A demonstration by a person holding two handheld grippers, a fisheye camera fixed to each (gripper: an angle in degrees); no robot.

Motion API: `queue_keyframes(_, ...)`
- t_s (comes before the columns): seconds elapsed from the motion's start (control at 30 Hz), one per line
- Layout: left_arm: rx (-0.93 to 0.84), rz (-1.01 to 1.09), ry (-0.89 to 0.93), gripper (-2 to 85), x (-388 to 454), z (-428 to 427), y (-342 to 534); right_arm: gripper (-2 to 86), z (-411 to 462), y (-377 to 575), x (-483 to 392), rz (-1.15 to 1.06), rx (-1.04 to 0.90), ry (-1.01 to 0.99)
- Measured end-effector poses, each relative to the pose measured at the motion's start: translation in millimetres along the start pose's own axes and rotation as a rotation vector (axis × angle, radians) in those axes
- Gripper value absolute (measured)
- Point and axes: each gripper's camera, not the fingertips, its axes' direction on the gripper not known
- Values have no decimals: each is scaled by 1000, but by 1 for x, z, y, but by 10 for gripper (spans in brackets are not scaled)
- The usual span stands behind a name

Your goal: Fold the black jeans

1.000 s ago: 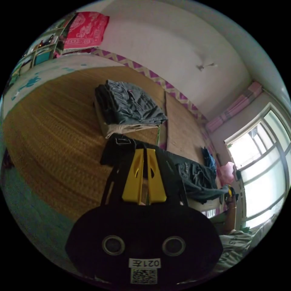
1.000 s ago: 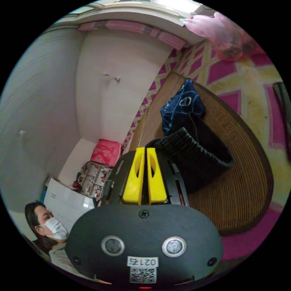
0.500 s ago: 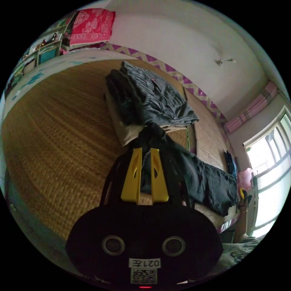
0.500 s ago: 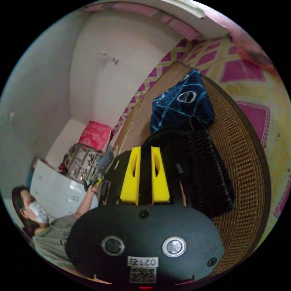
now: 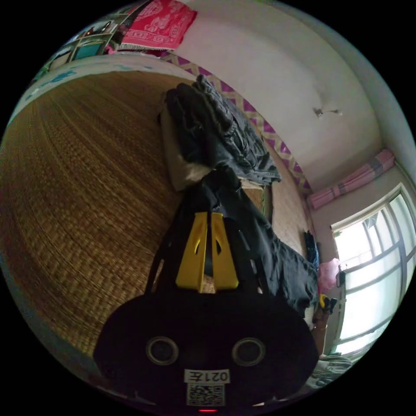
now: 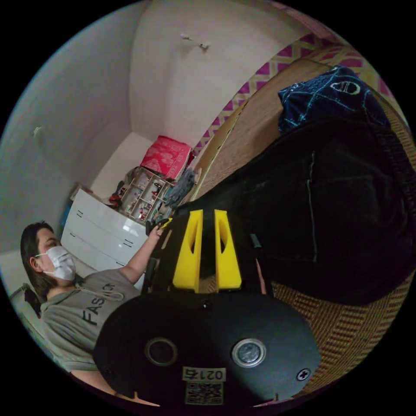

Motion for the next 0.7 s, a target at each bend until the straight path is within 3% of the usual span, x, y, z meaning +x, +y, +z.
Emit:
queue_keyframes(0.13,15,47,42,-8,10,-30,8,40,12,1,-11,-13,-15,-8)
queue_keyframes(0.33,-77,28,-99,-10,-10,-11,34,31,35,-2,-26,-34,-26,23)
queue_keyframes(0.47,-39,-64,89,-9,-67,21,53,45,61,-10,-34,-37,-70,45)
queue_keyframes(0.7,1,-3,132,-6,-67,27,82,62,95,-51,-65,-158,-119,234)
